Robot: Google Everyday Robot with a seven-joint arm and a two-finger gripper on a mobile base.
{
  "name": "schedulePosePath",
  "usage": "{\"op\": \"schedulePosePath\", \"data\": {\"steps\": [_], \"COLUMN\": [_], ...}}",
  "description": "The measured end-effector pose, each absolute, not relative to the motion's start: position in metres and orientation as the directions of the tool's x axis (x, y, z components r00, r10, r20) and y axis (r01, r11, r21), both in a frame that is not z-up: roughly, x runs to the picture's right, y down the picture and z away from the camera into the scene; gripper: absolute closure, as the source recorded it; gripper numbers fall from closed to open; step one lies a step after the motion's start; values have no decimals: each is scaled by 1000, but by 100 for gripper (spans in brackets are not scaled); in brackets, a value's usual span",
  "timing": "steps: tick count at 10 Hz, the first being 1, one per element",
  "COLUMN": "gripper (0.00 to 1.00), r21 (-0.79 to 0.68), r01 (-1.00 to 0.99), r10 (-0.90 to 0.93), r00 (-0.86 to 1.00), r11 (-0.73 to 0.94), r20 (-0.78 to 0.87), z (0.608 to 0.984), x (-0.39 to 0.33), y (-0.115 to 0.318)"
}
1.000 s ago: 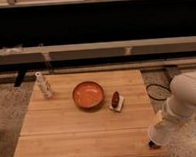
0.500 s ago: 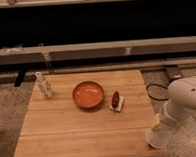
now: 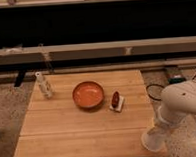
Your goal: Place the ceramic cup over the eraser
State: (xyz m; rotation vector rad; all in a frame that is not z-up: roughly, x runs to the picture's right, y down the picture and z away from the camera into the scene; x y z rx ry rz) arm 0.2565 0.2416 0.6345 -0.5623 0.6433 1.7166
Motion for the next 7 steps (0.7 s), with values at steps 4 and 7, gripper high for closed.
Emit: {"op": "schedulePosePath", "data": {"steps": [4,7], "gripper": [44,21], "r21": [140,173], "r01": [-954,-930], "r10": [719,725], "r00": [-291,-363], "r11": [-263,-326], "r20": [-631,-585], "z": [654,667], "x": [269,286], "y": [263,274]}}
